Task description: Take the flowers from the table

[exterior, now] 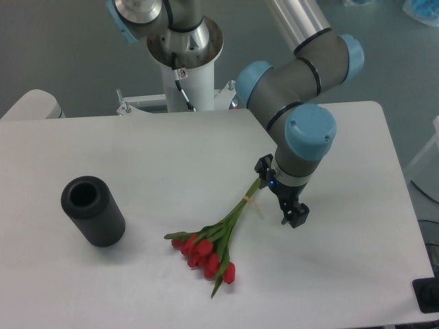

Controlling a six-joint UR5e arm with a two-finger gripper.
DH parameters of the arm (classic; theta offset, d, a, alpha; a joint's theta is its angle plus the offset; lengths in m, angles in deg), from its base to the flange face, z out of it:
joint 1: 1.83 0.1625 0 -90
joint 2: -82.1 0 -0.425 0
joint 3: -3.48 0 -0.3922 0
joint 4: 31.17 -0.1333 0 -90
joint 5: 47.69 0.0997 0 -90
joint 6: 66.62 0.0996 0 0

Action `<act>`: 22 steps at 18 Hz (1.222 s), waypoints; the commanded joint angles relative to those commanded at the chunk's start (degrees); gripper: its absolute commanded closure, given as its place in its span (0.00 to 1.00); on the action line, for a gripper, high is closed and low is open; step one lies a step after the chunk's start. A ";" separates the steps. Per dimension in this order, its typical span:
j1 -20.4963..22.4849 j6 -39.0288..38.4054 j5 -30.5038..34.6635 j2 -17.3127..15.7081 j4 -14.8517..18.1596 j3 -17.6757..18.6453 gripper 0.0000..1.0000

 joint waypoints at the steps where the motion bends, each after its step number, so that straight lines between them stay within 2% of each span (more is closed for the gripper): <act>1: 0.00 0.00 0.09 0.00 0.00 0.00 0.00; 12: -0.09 -0.44 0.00 -0.09 0.00 0.17 0.00; 17: -0.79 -2.45 0.44 -0.18 -3.60 4.12 0.00; 22: -3.42 -7.98 4.75 0.17 -3.25 4.92 0.00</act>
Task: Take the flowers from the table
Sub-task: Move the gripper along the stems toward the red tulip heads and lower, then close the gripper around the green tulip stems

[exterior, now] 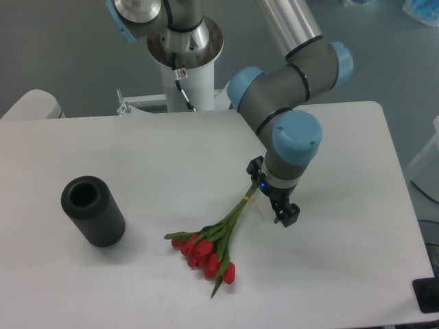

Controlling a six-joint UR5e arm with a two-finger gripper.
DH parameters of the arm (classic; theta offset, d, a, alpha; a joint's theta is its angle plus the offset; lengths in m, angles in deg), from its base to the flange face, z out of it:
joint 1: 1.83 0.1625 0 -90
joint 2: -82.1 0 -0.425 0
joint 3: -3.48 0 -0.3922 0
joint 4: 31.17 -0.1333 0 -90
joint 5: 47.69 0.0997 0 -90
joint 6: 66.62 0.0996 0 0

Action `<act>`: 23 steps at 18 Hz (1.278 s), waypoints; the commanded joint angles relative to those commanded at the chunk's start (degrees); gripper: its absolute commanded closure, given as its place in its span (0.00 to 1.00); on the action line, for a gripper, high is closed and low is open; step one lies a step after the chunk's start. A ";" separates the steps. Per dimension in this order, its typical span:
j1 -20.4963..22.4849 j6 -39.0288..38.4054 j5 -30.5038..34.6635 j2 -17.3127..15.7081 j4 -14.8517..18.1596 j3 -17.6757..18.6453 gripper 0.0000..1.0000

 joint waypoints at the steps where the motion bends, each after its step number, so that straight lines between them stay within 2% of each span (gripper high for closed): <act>1: -0.36 -2.54 -0.09 0.18 0.00 0.09 0.00; 5: -2.02 -12.05 -0.27 1.14 -0.17 0.09 0.00; 15: -4.31 -16.71 -0.09 3.34 -0.53 2.02 0.00; 19: -4.49 -17.07 -0.09 3.87 -3.24 3.51 0.00; 21: -4.49 -16.98 0.00 3.78 -6.40 5.35 0.10; 23: -4.49 -16.98 0.00 3.61 -7.12 5.80 0.36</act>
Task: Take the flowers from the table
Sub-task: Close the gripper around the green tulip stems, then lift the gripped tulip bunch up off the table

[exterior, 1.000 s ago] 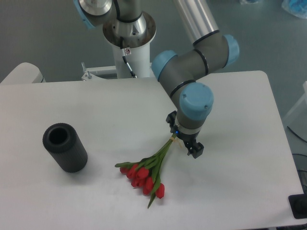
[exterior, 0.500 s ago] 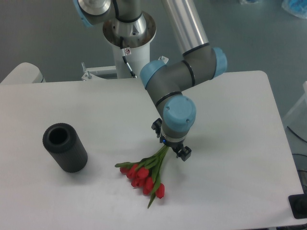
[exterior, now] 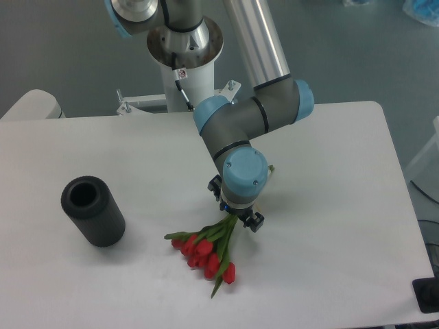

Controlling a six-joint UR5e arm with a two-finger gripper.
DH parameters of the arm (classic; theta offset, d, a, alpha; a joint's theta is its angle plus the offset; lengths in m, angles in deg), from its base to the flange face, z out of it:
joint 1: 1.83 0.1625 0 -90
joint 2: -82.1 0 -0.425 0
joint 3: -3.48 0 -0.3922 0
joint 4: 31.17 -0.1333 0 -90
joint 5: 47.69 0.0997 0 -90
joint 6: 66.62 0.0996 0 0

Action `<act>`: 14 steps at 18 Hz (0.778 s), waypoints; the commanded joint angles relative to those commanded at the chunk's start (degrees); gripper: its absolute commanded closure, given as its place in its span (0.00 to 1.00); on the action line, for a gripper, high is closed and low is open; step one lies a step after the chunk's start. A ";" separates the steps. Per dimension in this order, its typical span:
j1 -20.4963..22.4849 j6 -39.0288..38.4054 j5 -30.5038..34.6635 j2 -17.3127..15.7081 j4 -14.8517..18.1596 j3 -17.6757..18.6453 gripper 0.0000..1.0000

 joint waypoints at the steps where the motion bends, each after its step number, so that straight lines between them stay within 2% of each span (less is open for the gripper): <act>1: 0.09 -0.09 0.00 -0.09 0.09 0.00 0.50; 3: 0.09 -0.09 0.09 -0.09 0.09 -0.18 0.69; 4: 0.09 -0.09 0.09 -0.09 0.09 -0.26 0.73; 10: 0.17 0.09 0.18 -0.18 0.44 -1.31 0.86; 14: 0.79 0.70 0.00 -0.53 1.05 -2.81 0.87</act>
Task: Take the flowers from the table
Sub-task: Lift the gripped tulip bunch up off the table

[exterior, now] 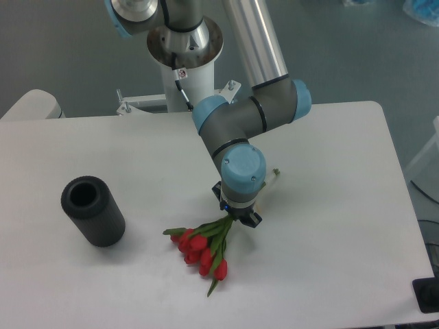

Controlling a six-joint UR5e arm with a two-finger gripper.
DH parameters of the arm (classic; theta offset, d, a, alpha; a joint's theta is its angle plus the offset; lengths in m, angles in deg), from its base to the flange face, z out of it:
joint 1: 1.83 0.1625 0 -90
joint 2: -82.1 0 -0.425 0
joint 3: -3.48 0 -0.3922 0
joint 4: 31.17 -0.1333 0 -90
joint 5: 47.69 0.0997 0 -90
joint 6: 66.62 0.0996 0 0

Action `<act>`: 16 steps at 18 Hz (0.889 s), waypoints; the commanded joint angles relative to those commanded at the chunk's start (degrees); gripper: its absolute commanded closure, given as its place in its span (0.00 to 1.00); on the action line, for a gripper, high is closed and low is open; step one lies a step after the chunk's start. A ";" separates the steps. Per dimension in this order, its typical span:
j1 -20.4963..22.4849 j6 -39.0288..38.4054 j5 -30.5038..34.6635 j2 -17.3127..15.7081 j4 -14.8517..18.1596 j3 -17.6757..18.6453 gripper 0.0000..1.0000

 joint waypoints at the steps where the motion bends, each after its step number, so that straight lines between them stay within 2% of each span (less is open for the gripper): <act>1: 0.00 0.00 0.00 -0.09 0.17 -0.35 0.87; 3: 0.18 0.18 0.00 -0.17 1.48 -1.58 0.87; 6: 0.70 0.26 0.09 -0.18 8.15 -5.96 0.87; 8: 0.70 0.26 0.35 0.17 10.80 -8.43 0.87; 13: 1.05 0.53 -0.09 0.26 11.16 -11.07 0.95; 16: 1.32 0.62 -3.15 0.26 11.07 -12.56 0.95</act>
